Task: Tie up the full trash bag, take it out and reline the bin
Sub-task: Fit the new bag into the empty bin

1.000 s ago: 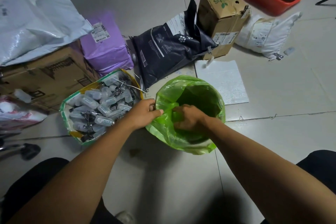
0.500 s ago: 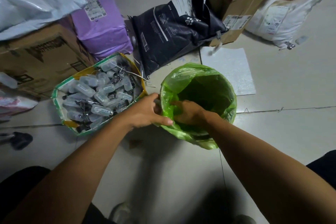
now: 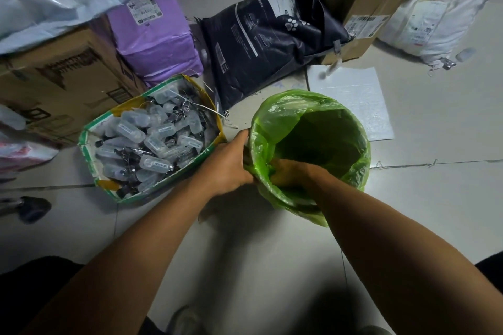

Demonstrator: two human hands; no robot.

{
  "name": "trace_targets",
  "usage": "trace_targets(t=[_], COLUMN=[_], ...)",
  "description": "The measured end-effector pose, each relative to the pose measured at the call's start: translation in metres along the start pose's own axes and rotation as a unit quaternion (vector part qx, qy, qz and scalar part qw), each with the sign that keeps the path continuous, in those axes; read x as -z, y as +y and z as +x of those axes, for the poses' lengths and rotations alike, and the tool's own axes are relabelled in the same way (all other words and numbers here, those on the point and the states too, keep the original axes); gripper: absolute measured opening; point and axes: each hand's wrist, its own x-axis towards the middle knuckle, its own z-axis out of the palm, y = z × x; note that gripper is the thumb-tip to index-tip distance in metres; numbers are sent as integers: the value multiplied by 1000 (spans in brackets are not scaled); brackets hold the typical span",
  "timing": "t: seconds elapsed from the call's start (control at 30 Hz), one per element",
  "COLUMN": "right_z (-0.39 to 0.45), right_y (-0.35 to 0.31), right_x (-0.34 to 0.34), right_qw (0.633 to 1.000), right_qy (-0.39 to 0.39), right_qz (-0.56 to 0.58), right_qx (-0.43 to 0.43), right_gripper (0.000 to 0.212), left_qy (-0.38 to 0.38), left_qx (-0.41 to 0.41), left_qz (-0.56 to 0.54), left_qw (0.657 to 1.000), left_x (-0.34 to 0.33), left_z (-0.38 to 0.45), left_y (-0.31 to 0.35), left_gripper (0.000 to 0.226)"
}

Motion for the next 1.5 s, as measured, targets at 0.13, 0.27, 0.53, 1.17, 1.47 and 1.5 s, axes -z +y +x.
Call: trace_targets(t=[0.13, 0.27, 0.53, 1.17, 1.47, 1.5], right_z=[-1, 0, 27, -35, -118, -131], right_y=[3, 12, 20, 33, 5, 1], right_x=[9, 29, 13, 38, 56, 59], right_qw=[999, 989, 974, 961, 949, 949], right_qy=[-4, 121, 13, 91, 178, 179], right_qz=[-34, -83, -225, -256, -240, -240], right_qx=[-5, -23, 8, 45, 98, 95], right_gripper=[48, 37, 92, 61, 50, 52], left_qy=[7, 0, -27, -26, -12, -9], left_qx=[3, 25, -31, -30, -19, -10], left_qz=[-3, -15, 57, 89, 206, 216], left_qw=[1000, 1000, 998, 995, 978, 976], left_x=[4, 13, 18, 26, 50, 55], left_z=[2, 4, -6, -18, -34, -39], left_y=[0, -2, 3, 14, 50, 59], left_gripper=[93, 117, 118, 106, 76, 73])
